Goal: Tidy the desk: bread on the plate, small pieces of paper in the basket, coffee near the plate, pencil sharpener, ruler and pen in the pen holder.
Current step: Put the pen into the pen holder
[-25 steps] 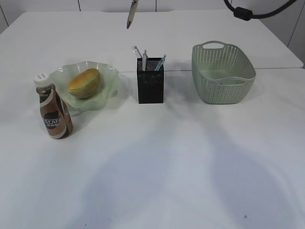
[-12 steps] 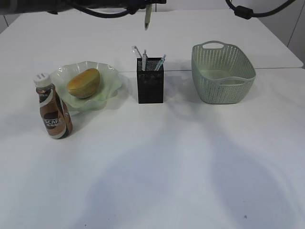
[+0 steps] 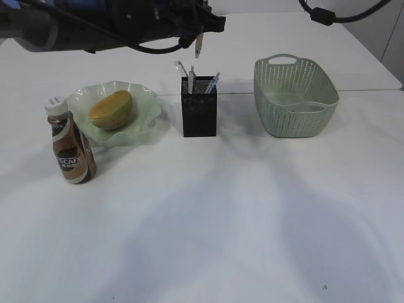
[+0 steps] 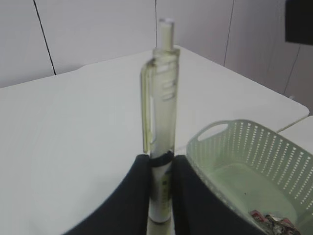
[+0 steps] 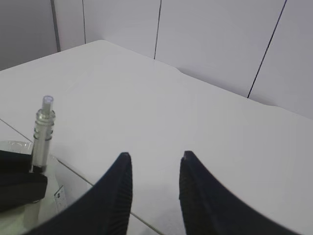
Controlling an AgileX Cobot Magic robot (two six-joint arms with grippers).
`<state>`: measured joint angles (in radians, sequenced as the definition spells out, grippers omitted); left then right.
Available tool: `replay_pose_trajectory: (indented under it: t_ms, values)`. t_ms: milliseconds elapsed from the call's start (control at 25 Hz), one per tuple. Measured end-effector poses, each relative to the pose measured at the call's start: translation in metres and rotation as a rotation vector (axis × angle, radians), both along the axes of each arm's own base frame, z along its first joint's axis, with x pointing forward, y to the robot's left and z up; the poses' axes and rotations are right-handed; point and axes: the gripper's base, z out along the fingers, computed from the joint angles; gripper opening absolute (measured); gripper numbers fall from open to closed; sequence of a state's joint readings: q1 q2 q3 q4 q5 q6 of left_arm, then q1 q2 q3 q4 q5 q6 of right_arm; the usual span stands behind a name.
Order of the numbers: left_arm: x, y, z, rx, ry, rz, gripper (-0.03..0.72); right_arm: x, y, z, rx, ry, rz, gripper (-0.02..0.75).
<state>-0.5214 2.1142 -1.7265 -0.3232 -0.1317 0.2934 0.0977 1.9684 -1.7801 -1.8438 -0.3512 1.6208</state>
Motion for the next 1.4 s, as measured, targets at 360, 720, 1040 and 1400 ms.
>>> replay_pose_trajectory:
  t_ms: [360, 720, 1040, 1400]
  values:
    - [0.007, -0.003, -0.022, 0.004, 0.005, 0.015, 0.062, 0.000, 0.000, 0.000, 0.000, -0.001, -0.004, 0.277]
    - [0.012, -0.005, -0.041, 0.015, 0.032, 0.019, 0.062, 0.000, -0.001, 0.000, -0.001, -0.002, -0.007, 0.277]
    - [0.015, -0.006, -0.060, 0.023, 0.059, 0.025, 0.062, 0.001, -0.001, -0.001, -0.001, -0.002, -0.014, 0.277]
    - [0.017, -0.007, -0.073, 0.034, 0.078, 0.026, 0.062, 0.001, -0.001, -0.001, -0.002, -0.003, -0.019, 0.277]
